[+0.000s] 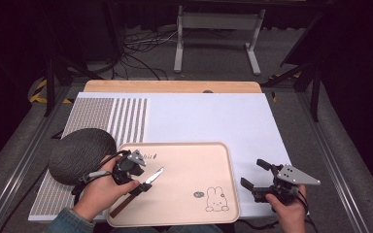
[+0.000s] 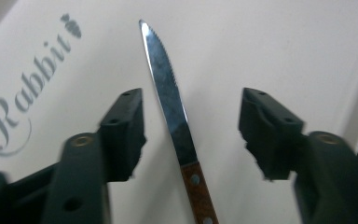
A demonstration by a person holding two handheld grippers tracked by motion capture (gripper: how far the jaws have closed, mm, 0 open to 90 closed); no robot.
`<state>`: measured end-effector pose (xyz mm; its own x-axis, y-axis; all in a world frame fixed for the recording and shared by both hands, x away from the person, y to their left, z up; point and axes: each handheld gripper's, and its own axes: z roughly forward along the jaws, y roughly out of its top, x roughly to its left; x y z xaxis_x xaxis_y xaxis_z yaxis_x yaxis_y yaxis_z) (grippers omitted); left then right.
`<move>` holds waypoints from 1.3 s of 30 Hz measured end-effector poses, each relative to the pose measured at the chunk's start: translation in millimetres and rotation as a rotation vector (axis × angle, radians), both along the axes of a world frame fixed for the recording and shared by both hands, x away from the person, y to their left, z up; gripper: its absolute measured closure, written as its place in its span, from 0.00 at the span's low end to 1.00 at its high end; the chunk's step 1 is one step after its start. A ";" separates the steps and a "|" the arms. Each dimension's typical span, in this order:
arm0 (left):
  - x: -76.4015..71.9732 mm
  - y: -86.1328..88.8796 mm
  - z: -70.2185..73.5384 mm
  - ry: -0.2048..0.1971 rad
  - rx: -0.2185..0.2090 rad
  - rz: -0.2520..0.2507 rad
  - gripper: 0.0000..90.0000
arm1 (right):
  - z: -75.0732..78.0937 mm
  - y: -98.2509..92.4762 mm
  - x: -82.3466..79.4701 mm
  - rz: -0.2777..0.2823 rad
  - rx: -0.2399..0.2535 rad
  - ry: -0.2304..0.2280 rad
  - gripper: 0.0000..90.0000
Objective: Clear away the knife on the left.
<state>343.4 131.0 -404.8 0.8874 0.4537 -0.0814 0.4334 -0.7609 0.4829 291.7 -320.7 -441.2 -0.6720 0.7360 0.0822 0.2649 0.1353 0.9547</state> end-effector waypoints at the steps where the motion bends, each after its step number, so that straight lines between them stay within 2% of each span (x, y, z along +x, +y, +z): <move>1: 0.3 -0.9 -0.5 -0.010 0.004 -0.004 0.63 | 0.1 -0.1 -0.1 0.000 0.001 0.001 0.07; 2: 1.1 -2.1 -1.1 -0.012 0.016 -0.014 0.74 | 0.2 -0.1 -0.2 0.001 0.001 0.000 0.07; 4: 1.1 -3.1 -1.7 -0.013 0.009 -0.030 0.92 | 0.3 -0.3 -0.2 0.000 0.003 0.001 0.07; 5: 1.1 -4.5 -2.3 -0.001 0.015 -0.042 1.00 | 0.2 -0.3 -0.1 0.000 0.003 0.001 0.07; 6: 1.1 -4.5 -2.3 -0.001 0.015 -0.042 1.00 | 0.1 -0.2 0.0 0.000 0.002 0.001 0.07; 11: 2.0 -10.8 -9.1 0.029 0.044 -0.127 1.00 | -0.2 0.1 0.2 0.000 0.002 0.003 0.07; 15: 1.6 -15.3 -15.1 0.047 0.078 -0.173 1.00 | -0.1 -0.3 0.0 0.002 0.002 0.003 0.07; 22: 3.8 -17.9 -22.0 0.067 0.132 -0.211 1.00 | -0.3 -0.4 0.1 0.001 0.004 0.003 0.07; 24: 2.8 -18.7 -23.2 0.067 0.148 -0.214 1.00 | -0.6 -0.6 0.3 0.001 0.004 0.004 0.07; 28: 3.2 -17.8 -22.8 0.076 0.153 -0.214 1.00 | -0.8 -0.5 0.4 0.002 0.003 0.004 0.07; 39: 4.5 -11.5 -22.4 0.067 0.167 -0.190 1.00 | -1.3 -0.7 0.6 0.001 0.003 0.006 0.07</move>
<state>347.9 119.5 -427.2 0.9532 0.2911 -0.0810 0.3015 -0.8987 0.3184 292.3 -321.4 -442.5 -0.6721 0.7352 0.0885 0.2708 0.1329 0.9534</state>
